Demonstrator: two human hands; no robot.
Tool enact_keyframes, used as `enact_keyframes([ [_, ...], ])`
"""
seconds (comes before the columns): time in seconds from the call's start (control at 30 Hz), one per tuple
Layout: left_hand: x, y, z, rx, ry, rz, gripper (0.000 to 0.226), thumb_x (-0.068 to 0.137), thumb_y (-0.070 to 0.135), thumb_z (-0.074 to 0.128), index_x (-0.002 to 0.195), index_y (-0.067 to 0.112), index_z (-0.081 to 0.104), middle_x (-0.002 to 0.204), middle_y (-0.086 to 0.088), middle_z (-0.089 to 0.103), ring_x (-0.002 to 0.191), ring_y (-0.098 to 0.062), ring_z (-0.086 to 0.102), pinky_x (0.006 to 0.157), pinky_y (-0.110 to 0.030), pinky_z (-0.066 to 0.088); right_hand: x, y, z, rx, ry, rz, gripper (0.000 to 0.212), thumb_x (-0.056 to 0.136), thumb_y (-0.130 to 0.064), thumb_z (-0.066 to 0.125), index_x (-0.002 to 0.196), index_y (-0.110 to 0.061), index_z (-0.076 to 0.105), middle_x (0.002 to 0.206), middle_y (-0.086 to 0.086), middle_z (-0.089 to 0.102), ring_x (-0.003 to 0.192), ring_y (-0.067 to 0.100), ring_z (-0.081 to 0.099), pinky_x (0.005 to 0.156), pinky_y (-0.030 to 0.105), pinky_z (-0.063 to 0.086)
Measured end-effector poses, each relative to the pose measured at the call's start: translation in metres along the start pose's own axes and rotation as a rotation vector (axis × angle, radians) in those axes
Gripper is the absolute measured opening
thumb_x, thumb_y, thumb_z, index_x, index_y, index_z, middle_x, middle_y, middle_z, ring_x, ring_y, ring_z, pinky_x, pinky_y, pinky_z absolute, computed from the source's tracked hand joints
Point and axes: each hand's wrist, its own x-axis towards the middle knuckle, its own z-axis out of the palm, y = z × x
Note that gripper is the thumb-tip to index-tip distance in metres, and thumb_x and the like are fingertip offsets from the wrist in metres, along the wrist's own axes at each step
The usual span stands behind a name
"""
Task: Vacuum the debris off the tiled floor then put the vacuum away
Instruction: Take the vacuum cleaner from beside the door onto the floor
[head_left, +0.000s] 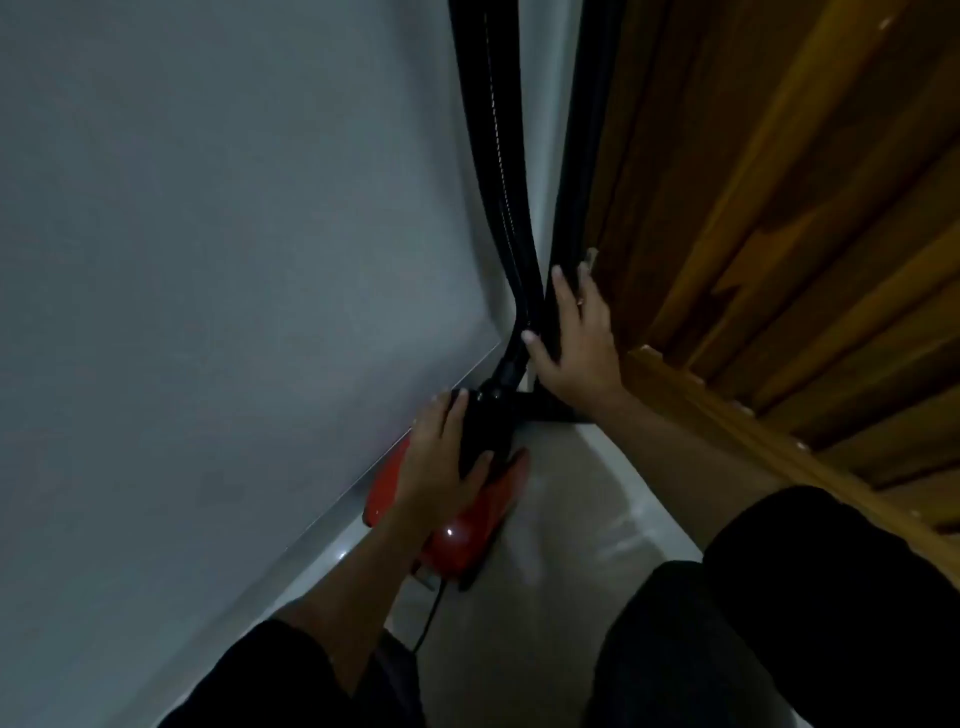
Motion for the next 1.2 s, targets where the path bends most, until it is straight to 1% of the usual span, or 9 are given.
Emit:
enact_keyframes([
  [0.23,0.009,-0.019,0.031,0.125,0.06,0.082,0.07,0.094,0.046,0.041,0.152,0.012,0.022,0.157,-0.012,0.026,0.145,-0.03,0.023,0.116,-0.046,0.016,0.028,0.011,0.034,0.013,0.157,-0.038,0.073,0.095,-0.052,0.053,0.151,-0.03,0.013,0.159,0.035,0.01,0.146,0.049,0.014,0.109,0.073,0.02],
  [0.33,0.009,-0.021,0.034,0.159,0.086,0.082,0.068,0.095,0.043,0.042,0.152,0.011,0.022,0.158,-0.01,0.026,0.145,-0.028,0.026,0.113,-0.041,0.012,0.038,0.016,0.045,0.011,0.218,-0.046,0.075,0.096,-0.05,0.053,0.153,-0.037,0.007,0.158,0.035,0.011,0.145,0.045,0.014,0.108,0.074,0.022],
  [0.43,0.009,-0.022,0.039,0.189,0.113,0.065,0.072,0.093,0.048,0.038,0.151,0.009,0.023,0.157,-0.009,0.028,0.142,-0.027,0.032,0.111,-0.04,0.016,0.047,0.021,0.056,-0.009,0.307,-0.066,0.087,0.095,-0.052,0.054,0.152,-0.053,-0.011,0.158,0.034,0.009,0.146,0.042,0.013,0.107,0.071,0.025],
  [0.57,0.009,-0.023,0.045,0.234,0.161,0.054,0.075,0.09,0.051,0.041,0.149,0.007,0.027,0.155,-0.011,0.032,0.135,-0.028,0.043,0.108,-0.043,0.031,0.053,0.029,0.067,-0.017,0.379,-0.1,0.089,0.094,-0.056,0.054,0.151,-0.054,-0.014,0.157,0.021,0.002,0.145,0.043,0.011,0.107,0.068,0.027],
  [0.67,0.011,-0.023,0.047,0.241,0.179,0.059,0.076,0.09,0.051,0.046,0.149,0.008,0.027,0.155,-0.01,0.032,0.132,-0.028,0.047,0.104,-0.044,0.043,0.056,0.031,0.074,-0.02,0.406,-0.136,0.082,0.097,-0.055,0.048,0.152,-0.052,-0.014,0.155,0.024,0.005,0.145,0.043,0.012,0.112,0.062,0.022],
  [0.8,0.01,-0.022,0.049,0.265,0.207,0.055,0.077,0.089,0.053,0.047,0.149,0.008,0.029,0.155,-0.01,0.033,0.129,-0.027,0.051,0.103,-0.042,0.043,0.061,0.033,0.077,-0.009,0.417,-0.172,0.09,0.094,-0.058,0.052,0.152,-0.052,-0.016,0.154,0.024,0.004,0.144,0.044,0.013,0.113,0.051,0.013],
  [0.9,0.01,-0.023,0.051,0.279,0.224,0.062,0.078,0.087,0.054,0.052,0.147,0.008,0.033,0.155,-0.01,0.034,0.125,-0.027,0.054,0.101,-0.04,0.046,0.062,0.034,0.078,-0.034,0.441,-0.192,0.103,0.089,-0.055,0.065,0.152,-0.051,-0.017,0.152,0.026,0.006,0.142,0.045,0.017,0.11,0.048,0.018],
  [1.0,0.01,-0.024,0.052,0.3,0.249,0.068,0.08,0.083,0.055,0.058,0.145,0.007,0.039,0.151,-0.01,0.04,0.112,-0.026,0.061,0.087,-0.033,0.052,0.064,0.035,0.079,-0.062,0.487,-0.222,0.108,0.088,-0.048,0.07,0.153,-0.049,-0.017,0.151,0.027,0.01,0.141,0.045,0.019,0.105,0.044,0.023],
  [1.2,0.009,-0.024,0.052,0.327,0.281,0.079,0.084,0.079,0.057,0.061,0.144,0.01,0.039,0.15,-0.01,0.042,0.101,-0.02,0.064,0.077,-0.023,0.05,0.066,0.039,0.079,-0.099,0.539,-0.3,0.109,0.088,-0.038,0.074,0.152,-0.053,-0.013,0.149,0.025,0.012,0.139,0.049,0.019,0.102,0.051,0.028],
])
